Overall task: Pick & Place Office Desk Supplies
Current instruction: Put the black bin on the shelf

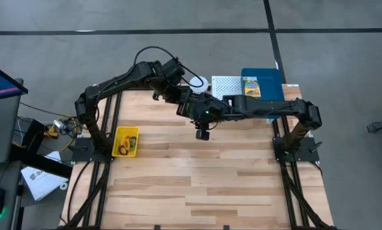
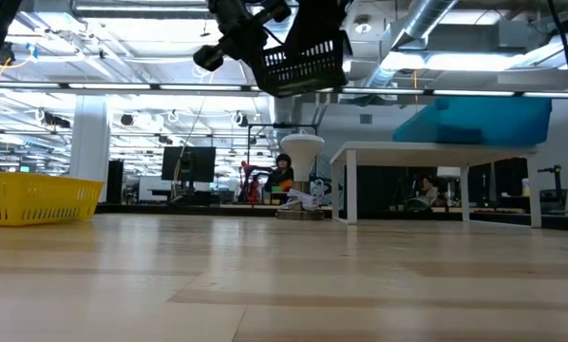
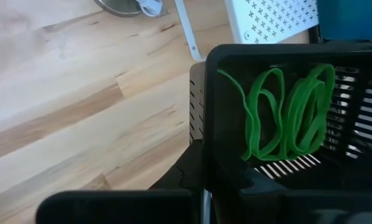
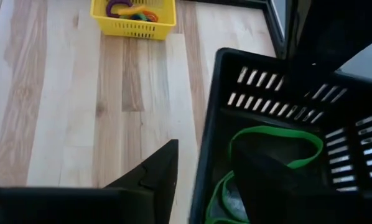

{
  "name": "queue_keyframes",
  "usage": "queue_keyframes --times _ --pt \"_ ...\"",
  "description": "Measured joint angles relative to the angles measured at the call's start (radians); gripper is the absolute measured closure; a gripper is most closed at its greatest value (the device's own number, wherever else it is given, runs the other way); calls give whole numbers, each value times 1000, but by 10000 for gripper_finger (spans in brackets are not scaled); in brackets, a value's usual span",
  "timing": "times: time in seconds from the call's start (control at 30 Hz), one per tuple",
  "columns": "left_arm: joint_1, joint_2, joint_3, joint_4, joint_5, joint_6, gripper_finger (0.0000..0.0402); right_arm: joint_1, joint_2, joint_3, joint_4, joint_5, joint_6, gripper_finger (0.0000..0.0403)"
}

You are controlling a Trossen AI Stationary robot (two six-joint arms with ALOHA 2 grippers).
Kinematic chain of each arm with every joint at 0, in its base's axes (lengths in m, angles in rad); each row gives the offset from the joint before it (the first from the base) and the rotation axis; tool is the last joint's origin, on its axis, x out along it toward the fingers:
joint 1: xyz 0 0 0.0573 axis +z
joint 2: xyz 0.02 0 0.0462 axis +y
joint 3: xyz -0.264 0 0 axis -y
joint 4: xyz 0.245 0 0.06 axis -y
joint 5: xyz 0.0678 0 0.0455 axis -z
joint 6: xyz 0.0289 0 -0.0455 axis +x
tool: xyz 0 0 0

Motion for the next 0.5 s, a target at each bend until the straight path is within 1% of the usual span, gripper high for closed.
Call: queue_keyframes --times 0.2,0.5 --pt "-6 0 0 4 5 -8 399 -4 0 0 -12 0 -3 281" --pt "-6 0 0 8 9 -10 399 -2 0 0 -76 1 2 348"
